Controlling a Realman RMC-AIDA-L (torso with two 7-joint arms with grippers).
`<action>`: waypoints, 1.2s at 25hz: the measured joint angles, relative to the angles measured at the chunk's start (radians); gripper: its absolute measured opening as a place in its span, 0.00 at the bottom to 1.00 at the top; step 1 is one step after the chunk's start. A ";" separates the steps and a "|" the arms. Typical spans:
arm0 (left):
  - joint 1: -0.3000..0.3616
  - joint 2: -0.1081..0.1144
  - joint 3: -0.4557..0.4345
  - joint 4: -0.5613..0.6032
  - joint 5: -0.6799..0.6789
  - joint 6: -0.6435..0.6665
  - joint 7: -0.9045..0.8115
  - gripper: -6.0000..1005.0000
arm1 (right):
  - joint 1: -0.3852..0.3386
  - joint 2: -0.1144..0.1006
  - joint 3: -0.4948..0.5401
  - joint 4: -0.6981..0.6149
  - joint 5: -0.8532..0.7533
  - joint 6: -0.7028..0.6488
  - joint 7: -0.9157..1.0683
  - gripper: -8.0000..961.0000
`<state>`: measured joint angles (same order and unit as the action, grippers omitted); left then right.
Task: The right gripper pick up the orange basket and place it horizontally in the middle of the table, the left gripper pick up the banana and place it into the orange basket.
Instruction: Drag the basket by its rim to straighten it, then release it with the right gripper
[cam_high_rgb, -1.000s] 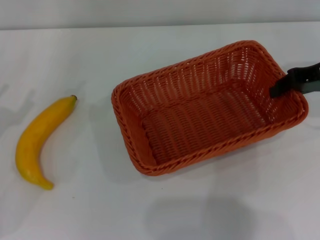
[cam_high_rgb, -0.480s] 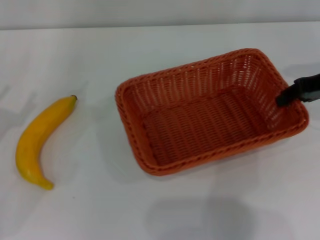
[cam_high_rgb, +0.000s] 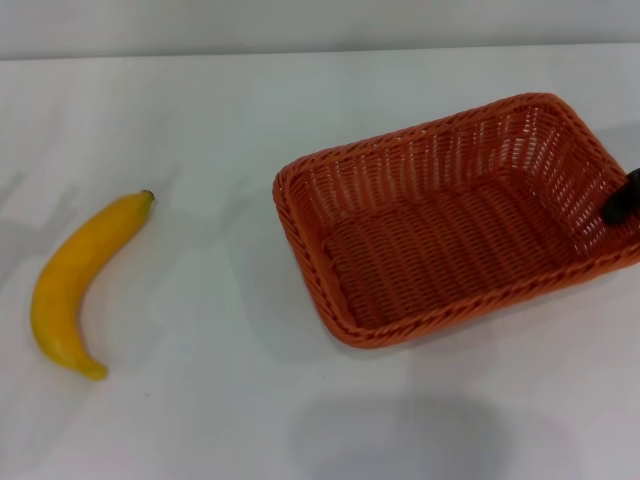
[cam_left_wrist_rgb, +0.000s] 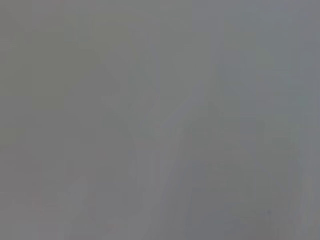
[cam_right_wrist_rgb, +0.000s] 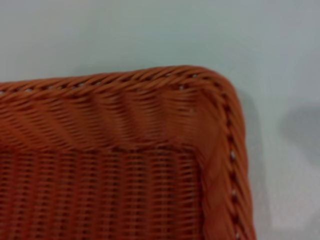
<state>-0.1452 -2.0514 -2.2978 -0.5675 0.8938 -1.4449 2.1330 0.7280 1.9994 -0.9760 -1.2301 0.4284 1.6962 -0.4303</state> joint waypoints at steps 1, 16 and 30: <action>0.000 -0.001 0.000 0.000 0.000 0.000 0.000 0.80 | 0.000 0.003 -0.004 -0.016 -0.001 0.024 0.000 0.37; -0.007 0.000 0.000 0.000 -0.003 -0.007 -0.001 0.80 | 0.002 0.013 -0.021 -0.012 0.090 0.108 0.022 0.37; -0.007 0.001 -0.002 -0.011 -0.005 0.001 -0.001 0.80 | 0.011 -0.003 0.018 -0.029 0.141 0.115 -0.009 0.38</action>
<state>-0.1525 -2.0508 -2.2995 -0.5782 0.8885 -1.4443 2.1322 0.7388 1.9965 -0.9577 -1.2589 0.5698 1.8113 -0.4397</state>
